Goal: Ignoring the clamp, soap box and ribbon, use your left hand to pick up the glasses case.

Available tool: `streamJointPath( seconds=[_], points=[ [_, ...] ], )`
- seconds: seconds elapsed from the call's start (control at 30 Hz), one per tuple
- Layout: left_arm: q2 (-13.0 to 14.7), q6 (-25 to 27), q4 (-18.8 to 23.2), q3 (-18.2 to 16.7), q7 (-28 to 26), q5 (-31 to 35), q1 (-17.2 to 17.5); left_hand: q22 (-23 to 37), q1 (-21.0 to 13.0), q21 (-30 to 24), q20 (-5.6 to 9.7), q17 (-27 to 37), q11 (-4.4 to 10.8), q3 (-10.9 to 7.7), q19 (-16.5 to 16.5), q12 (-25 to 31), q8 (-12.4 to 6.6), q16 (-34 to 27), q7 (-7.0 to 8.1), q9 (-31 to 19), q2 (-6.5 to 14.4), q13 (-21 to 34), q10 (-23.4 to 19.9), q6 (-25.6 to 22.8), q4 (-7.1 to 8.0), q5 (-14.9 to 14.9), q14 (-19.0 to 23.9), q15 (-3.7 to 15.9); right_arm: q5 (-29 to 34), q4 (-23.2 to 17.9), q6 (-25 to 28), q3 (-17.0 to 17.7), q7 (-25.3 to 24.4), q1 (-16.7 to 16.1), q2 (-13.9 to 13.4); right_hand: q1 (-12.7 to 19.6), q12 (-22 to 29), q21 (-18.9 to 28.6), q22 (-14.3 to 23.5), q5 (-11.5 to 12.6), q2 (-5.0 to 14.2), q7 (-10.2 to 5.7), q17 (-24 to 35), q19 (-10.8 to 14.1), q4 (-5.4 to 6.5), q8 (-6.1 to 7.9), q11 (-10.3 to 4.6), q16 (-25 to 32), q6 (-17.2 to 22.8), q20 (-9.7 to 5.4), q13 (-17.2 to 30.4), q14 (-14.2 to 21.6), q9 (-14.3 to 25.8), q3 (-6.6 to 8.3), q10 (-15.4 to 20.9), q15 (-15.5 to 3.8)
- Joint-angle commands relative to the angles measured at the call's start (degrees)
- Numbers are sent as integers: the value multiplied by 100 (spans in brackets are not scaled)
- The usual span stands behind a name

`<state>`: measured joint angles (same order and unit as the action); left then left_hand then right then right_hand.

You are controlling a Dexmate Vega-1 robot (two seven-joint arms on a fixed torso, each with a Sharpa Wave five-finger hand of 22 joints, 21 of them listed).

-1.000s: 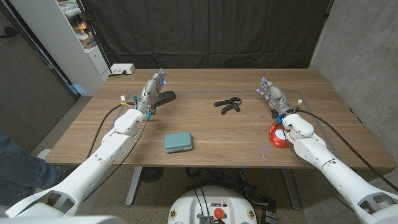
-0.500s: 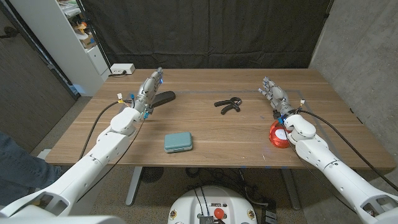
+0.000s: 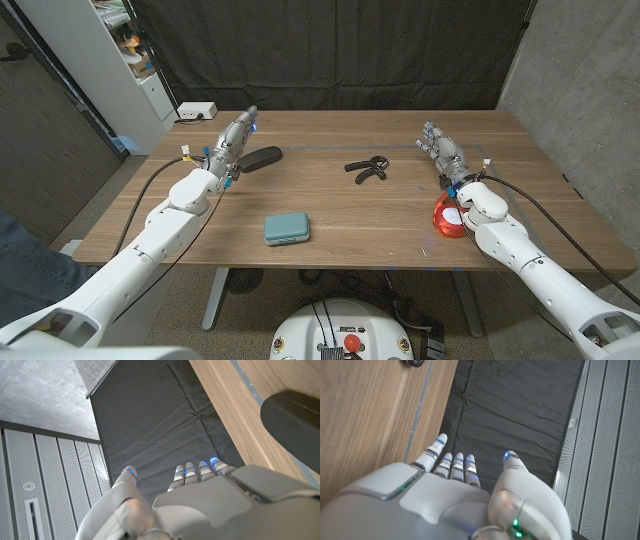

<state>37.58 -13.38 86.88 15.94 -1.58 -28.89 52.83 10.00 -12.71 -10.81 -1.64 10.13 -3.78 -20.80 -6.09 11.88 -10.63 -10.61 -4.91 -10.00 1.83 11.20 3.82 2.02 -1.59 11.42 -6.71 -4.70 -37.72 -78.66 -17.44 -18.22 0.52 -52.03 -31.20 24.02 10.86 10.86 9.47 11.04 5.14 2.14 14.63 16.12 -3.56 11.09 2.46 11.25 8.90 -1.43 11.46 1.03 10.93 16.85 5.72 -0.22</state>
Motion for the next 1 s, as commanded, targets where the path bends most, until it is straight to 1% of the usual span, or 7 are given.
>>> streamJointPath(
  seconds=[0.03, 0.23, 0.67, 1.0],
  points=[
    [205, 80, 187, -213, -72, 49, 156, 19, -92, -20, 9, 15, 11, -23, -16, 25, -33, -19, -16, -20, 0, -5, -36, -35, -47, 0, 30, 12, 59, 79, 29, -62, -31, 89, 71, -9, 18, 4, 30, 19, 58, -27, -3, -22, -7, 18, -53, 25, -11, -3, -6, -12, 17, 2, 6, 16],
    [212, 49, 181, -276, -120, 96, 152, 20, -107, -19, 7, 15, 11, -26, -23, 26, -34, -21, -17, -20, 0, -5, -38, -39, -61, -2, 37, 5, 88, 124, 18, -79, -48, 133, 99, -14, 20, 4, 30, 19, 60, -33, -10, -23, -8, 19, -46, 26, -7, -3, -9, -14, 17, -1, 9, 15],
    [417, 160, 316, -378, -185, 333, 186, 20, -154, -17, 9, 14, 22, -36, -42, 26, -38, -21, -14, -21, 1, -6, -41, -53, -100, -8, 46, 2, 95, 42, 16, -49, -121, 67, 70, -22, 24, 6, 30, 20, 65, -33, -25, -23, -13, 21, -50, 30, -4, -1, -16, -7, 16, -6, 14, 20],
    [541, 255, 416, -474, -294, 550, 236, 21, -212, -12, 19, 14, 37, -56, -69, 17, -41, -14, -9, -22, 19, -6, -18, -64, -141, -12, 38, 6, 85, 61, -41, -32, -153, 66, 110, -27, 27, 7, 30, 20, 68, -33, -37, -23, -17, 20, -57, 34, -6, 0, -20, 1, 15, -10, 20, 15]
  ],
)
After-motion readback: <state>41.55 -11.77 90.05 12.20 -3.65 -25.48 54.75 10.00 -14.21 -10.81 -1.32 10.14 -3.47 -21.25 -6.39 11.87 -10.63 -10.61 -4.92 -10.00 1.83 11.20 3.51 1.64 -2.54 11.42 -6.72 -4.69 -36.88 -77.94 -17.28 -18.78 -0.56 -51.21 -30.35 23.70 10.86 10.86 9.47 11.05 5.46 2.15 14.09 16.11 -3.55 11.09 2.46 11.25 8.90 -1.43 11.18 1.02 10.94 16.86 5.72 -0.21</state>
